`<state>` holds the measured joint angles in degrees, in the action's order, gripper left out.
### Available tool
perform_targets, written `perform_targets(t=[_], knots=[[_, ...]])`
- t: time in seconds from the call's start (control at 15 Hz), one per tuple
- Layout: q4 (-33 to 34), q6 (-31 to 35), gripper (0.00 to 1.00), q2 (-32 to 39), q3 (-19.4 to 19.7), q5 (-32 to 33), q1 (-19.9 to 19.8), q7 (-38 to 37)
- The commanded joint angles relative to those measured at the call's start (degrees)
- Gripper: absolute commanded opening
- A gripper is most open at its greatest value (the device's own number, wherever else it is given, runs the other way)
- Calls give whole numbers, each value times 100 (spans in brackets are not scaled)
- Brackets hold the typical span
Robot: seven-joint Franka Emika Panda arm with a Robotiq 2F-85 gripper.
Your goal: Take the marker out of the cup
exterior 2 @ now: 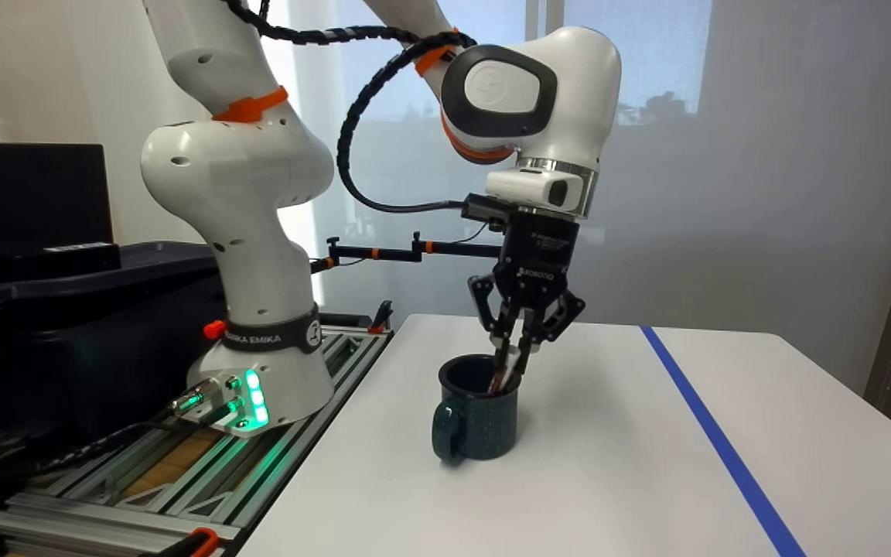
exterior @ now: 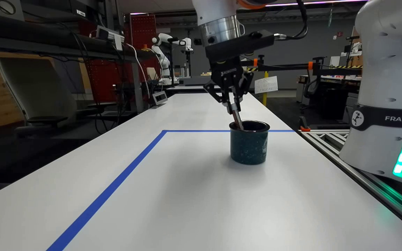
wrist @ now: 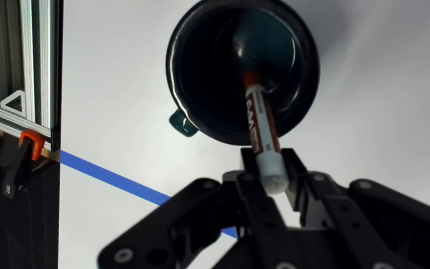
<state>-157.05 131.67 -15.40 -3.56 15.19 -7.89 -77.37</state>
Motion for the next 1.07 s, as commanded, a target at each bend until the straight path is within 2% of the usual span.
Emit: perform_targets(t=[0.0, 0.33, 0.6, 0.8, 1.0], knots=[[-83, -209, 5, -653, 244, -391, 19, 459], [-82, -596, 5, -1171, 916, -1501, -139, 1568], [95, -1131, 5, -1251, 1417, -2281, -421, 2394], [242, -1437, 5, -1210, 1577, -2662, -650, 2735], [207, -1033, 5, -1191, 1480, -2718, -893, 2601]])
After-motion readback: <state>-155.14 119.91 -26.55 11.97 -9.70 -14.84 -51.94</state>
